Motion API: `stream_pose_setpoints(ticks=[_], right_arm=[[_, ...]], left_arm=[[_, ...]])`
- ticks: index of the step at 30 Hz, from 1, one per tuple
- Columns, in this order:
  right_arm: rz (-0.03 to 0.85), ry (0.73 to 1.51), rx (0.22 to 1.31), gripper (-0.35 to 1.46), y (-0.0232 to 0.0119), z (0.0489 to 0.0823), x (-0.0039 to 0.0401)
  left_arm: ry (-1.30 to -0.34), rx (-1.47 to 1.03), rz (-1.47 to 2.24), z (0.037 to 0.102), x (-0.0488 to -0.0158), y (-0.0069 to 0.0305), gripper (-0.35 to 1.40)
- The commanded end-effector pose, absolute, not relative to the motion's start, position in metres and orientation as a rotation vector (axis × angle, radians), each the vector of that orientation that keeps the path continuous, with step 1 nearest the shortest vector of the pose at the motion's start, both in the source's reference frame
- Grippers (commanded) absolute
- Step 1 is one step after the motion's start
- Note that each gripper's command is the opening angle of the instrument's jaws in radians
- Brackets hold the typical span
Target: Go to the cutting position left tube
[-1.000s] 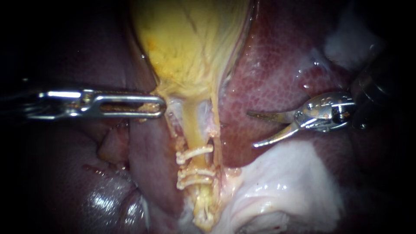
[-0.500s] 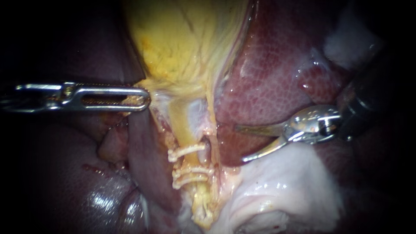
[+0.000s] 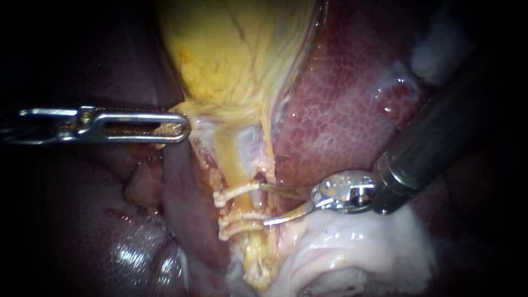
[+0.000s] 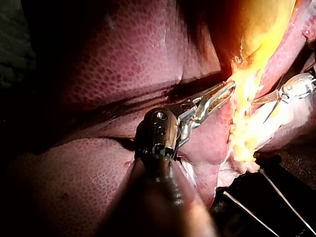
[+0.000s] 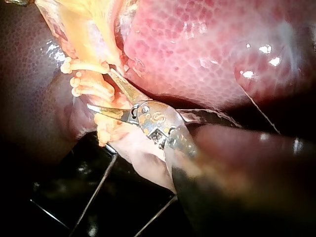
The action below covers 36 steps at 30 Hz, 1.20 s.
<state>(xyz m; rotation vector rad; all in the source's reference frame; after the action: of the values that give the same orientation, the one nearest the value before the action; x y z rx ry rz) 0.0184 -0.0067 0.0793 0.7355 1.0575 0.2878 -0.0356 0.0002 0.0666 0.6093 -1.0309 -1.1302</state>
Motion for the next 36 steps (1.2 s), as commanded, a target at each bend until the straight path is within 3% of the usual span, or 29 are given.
stream_pose_setpoints(ticks=[1,9,24,36], right_arm=[[0.284,1.057,0.739,1.43,-0.0068,0.0795,0.0185],[0.286,1.050,0.774,1.43,-0.0073,0.0805,0.0201],[0.277,1.161,0.885,1.43,-0.0066,0.0787,0.0231],[0.266,1.174,0.960,1.43,-0.0068,0.0787,0.0250]], left_arm=[[-1.031,0.609,-1.131,0.0665,-0.0356,0.0002,-0.35],[-1.031,0.608,-1.131,0.0665,-0.0357,0.0002,-0.35],[-1.031,0.610,-1.130,0.0672,-0.0355,0.0007,-0.35],[-1.031,0.610,-1.130,0.0693,-0.0353,0.0020,-0.35]])
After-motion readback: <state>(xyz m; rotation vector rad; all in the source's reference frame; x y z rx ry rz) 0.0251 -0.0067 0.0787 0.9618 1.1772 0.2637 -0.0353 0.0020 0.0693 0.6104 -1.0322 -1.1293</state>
